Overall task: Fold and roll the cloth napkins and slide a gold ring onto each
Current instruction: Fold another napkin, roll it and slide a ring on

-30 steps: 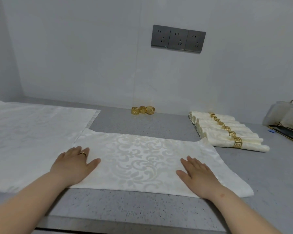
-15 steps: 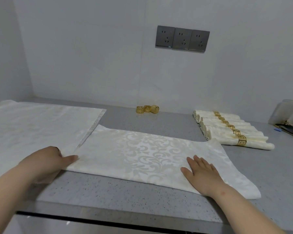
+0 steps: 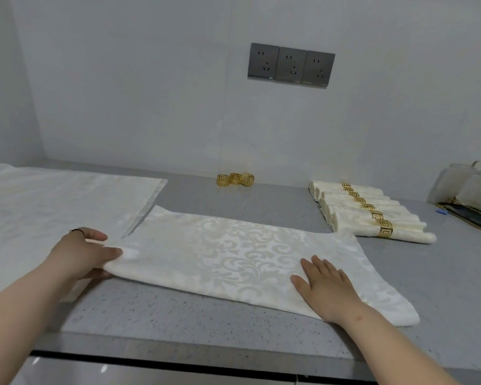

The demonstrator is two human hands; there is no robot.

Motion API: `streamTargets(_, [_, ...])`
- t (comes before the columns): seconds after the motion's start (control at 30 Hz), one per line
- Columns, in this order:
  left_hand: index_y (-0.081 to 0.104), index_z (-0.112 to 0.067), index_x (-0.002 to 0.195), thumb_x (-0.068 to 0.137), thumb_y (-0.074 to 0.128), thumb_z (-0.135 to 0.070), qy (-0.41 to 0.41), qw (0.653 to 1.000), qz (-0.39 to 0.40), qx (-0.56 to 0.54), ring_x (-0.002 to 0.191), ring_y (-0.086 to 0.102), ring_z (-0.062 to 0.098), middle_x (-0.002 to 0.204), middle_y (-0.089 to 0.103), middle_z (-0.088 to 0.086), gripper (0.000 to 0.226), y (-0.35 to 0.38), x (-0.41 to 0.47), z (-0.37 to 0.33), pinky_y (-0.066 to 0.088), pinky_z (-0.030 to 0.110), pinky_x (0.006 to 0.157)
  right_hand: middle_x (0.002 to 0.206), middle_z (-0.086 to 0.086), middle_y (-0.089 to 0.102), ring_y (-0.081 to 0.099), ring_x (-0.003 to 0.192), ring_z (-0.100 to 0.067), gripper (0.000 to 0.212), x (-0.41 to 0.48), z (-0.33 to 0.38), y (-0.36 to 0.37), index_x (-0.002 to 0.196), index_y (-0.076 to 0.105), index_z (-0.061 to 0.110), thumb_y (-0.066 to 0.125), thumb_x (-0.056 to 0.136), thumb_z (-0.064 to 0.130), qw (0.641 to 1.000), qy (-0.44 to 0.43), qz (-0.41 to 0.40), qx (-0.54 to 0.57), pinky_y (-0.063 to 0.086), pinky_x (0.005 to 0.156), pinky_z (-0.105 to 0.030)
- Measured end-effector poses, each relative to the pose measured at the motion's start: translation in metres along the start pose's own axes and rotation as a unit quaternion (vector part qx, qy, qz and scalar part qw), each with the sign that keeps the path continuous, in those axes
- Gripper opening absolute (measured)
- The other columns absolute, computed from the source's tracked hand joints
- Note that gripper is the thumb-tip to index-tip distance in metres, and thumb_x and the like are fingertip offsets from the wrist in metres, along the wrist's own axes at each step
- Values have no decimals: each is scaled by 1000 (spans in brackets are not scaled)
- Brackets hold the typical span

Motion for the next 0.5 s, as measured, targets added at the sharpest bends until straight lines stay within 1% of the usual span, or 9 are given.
streamTargets(0.1, [50, -3, 114, 81, 62, 5, 27, 995, -47, -84, 84, 51, 30, 103, 48, 16, 36, -1, 4, -3, 41, 9, 32, 156, -4, -10, -9, 144, -21, 60, 0, 6, 0, 148, -3, 20, 13, 97, 48, 1000, 5, 4, 4, -4, 116, -38])
streamTargets(0.13, [49, -1, 120, 82, 61, 5, 36, 991, -50, -118, 85, 51, 30, 102, 49, 16, 40, -3, 4, -8, 44, 10, 35, 156, -5, -11, -10, 144, -22, 60, -1, 11, 1, 148, -3, 19, 12, 97, 48, 1000, 5, 9, 3, -4, 116, -39])
streamTargets(0.2, [45, 1, 127, 84, 60, 2, 62, 981, -68, -172, 74, 53, 24, 94, 54, 14, 45, -8, 6, -22, 49, 12, 44, 156, -7, -11, -9, 144, -24, 61, -2, 25, 4, 148, -3, 18, 11, 97, 48, 1000, 2, 14, -5, -3, 116, -40])
streamTargets(0.27, [46, -3, 127, 84, 61, -3, 102, 969, -103, -198, 70, 53, 15, 101, 57, 15, 46, -16, 7, -39, 51, 20, 62, 156, -10, -9, -6, 144, -26, 62, -2, 43, 6, 148, -1, 16, 11, 97, 49, 1000, -8, 8, -20, -1, 115, -42])
streamTargets(0.33, [51, -6, 123, 81, 66, -9, 146, 963, -118, -194, 78, 58, 22, 112, 58, 18, 45, -16, 3, -61, 48, 30, 74, 156, -11, -7, -4, 143, -28, 63, -1, 60, 8, 148, 1, 15, 11, 96, 50, 999, -25, 4, -27, 1, 115, -43])
streamTargets(0.4, [58, -7, 112, 73, 71, -15, 198, 959, -94, -181, 86, 62, 28, 111, 62, 21, 42, -3, -11, -84, 49, 37, 77, 156, -11, -3, -1, 143, -29, 64, 3, 72, 11, 148, 6, 15, 14, 96, 51, 999, -35, 10, -31, 3, 115, -44])
streamTargets(0.43, [61, -11, 102, 71, 74, -16, 225, 957, -86, -161, 81, 64, 20, 103, 65, 18, 34, 7, -18, -95, 50, 31, 75, 156, -11, 2, 3, 142, -30, 63, 3, 76, 10, 147, 13, 14, 17, 96, 51, 999, -40, 14, -28, 6, 114, -44])
streamTargets(0.47, [60, -17, 90, 72, 75, -13, 250, 955, -81, -136, 68, 63, 5, 89, 66, 10, 24, 19, -28, -105, 50, 19, 67, 154, -10, 12, 10, 141, -31, 61, 4, 80, 6, 141, 27, 13, 21, 95, 51, 999, -45, 16, -6, 11, 113, -44])
streamTargets(0.5, [55, -23, 80, 74, 74, -10, 275, 953, -65, -110, 54, 58, -6, 74, 64, 0, 24, 34, -39, -114, 44, 9, 56, 149, -10, 24, 18, 138, -31, 54, 7, 84, 0, 128, 43, 11, 25, 95, 50, 997, -57, 7, 44, 17, 110, -42])
Point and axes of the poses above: each hand's wrist, its own x-axis towards the middle knuckle, its own y-axis out of the palm, z = x × y, the point moved 6 cm from there along x, towards the middle knuckle
